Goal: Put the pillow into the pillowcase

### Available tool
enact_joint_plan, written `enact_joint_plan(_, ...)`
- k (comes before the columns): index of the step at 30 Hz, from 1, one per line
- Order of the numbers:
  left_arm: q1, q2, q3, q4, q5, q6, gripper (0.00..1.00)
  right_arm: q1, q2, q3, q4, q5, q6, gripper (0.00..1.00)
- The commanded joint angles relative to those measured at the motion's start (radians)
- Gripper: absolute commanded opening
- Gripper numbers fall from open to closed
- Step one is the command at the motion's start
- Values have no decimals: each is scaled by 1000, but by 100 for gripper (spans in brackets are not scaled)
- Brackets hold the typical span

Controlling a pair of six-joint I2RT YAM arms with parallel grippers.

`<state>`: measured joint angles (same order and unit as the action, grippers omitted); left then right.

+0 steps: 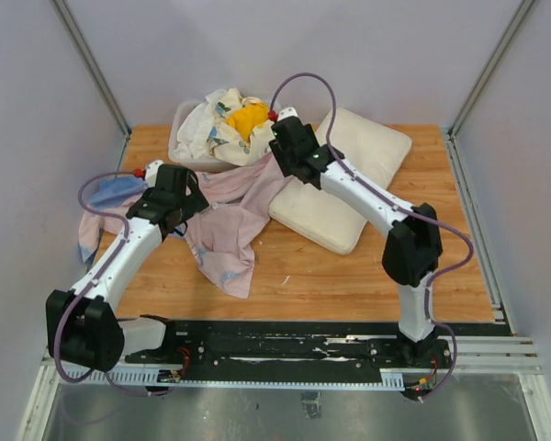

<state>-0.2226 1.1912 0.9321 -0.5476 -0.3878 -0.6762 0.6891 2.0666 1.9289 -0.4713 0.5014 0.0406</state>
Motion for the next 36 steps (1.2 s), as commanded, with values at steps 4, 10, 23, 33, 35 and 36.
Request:
enact_joint_plan(4, 17, 187, 120, 68, -23, 93, 95, -7, -307, -240, 85, -163, 181, 64)
enact_joint_plan(10, 20, 339, 202, 68, -53, 139, 86, -8, -408, -389, 101, -215, 223, 65)
enact_joint_plan(23, 57, 574, 310, 43, -64, 176, 73, -16, -510, -520, 119, -202, 222, 65)
enact_joint_plan(33, 57, 573, 339, -22, -115, 179, 3, -23, -505, -527, 133, -213, 224, 65)
enact_joint_plan(35, 57, 535, 350, -42, -120, 178, 0, -23, -504, -534, 138, -220, 229, 65)
enact_joint_plan(36, 57, 513, 354, -48, -120, 176, 0, -22, -502, -537, 140, -224, 234, 65)
